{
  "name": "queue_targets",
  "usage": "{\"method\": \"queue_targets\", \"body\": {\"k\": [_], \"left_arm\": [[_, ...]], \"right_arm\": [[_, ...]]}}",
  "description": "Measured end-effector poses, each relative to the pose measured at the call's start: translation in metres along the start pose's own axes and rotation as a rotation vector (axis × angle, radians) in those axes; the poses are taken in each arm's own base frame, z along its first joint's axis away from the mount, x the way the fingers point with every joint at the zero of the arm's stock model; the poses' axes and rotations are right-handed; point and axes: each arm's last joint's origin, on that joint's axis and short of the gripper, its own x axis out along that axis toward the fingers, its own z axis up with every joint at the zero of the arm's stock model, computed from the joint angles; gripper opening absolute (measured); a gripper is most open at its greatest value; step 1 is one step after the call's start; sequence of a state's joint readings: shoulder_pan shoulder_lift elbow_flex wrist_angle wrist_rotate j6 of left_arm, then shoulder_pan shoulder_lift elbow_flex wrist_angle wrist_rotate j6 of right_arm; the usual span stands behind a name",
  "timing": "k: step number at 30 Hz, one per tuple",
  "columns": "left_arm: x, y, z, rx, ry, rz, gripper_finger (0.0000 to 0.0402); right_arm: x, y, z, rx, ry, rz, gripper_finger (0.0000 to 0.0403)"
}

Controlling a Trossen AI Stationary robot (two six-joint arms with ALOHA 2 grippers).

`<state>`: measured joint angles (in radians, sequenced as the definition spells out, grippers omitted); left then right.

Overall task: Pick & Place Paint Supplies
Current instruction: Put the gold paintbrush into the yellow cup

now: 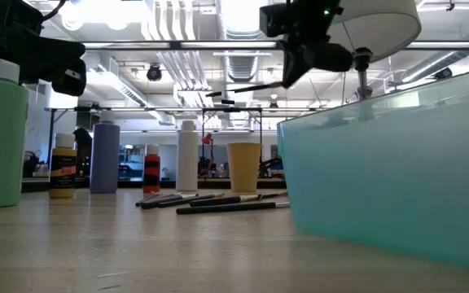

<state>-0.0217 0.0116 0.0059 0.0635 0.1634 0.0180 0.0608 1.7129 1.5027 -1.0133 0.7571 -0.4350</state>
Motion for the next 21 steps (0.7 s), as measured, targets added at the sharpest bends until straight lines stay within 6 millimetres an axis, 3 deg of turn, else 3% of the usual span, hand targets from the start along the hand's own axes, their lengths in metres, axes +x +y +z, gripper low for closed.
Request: {"method": "queue_targets", "body": {"k": [6, 21], "left_arm": [[0.0, 0.0, 0.0, 0.0, 0.001, 0.0, 0.0014], [0.0, 0.0, 0.0, 0.0, 0.001, 0.0, 0.0014]], "right_arm": [[0.006, -0.018, -0.003, -0.101, 0.125, -0.233, 0.0008], [0.044, -0.08, -0.018, -0.177, 0.31, -0.424, 0.0008]]}}
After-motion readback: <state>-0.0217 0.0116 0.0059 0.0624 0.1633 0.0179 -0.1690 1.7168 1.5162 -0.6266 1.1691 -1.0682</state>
